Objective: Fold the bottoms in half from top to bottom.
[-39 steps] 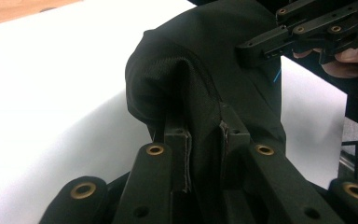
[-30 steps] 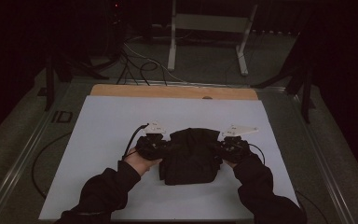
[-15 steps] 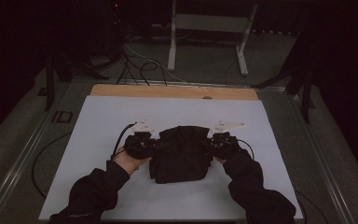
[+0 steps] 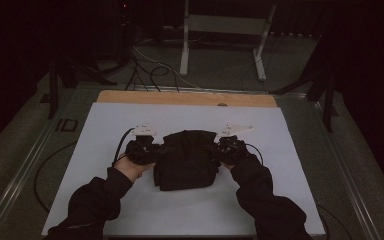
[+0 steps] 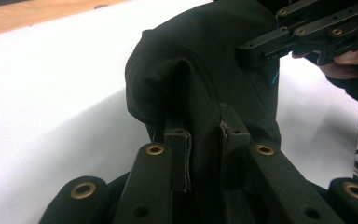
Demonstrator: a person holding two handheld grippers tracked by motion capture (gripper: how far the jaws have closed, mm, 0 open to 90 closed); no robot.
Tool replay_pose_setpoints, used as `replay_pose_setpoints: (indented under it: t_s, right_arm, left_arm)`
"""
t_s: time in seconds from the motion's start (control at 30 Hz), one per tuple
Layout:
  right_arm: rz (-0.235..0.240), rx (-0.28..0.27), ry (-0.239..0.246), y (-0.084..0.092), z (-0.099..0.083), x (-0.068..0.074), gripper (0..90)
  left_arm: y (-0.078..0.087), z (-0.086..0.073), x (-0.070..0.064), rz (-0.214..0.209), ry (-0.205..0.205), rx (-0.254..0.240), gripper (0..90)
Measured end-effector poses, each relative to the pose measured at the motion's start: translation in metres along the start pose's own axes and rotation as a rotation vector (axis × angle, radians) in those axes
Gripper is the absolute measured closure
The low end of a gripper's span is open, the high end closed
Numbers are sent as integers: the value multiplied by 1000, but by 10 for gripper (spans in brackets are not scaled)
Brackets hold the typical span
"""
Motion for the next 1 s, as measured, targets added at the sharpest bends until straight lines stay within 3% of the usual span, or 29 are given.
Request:
replay_pose_setpoints:
  t_s: [0.43, 1.0]
  right_arm:
    - [-22, 0, -24, -13, 0, -9, 809]
    - [-52, 57, -65, -44, -7, -34, 808]
  left_arm:
    - [-10, 1, 18, -25, -17, -8, 782]
    - [-39, -3, 54, 15, 43, 23, 779]
Point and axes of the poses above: each handheld gripper's, and its own axes: y roughly backward along the jaws, z roughly out of its top, x roughly to its left, the point moved 5 cm from there along -y, roughly forward along the jaws, and after that the axes turned 6 degrees about -z, right-handed, at the moved point
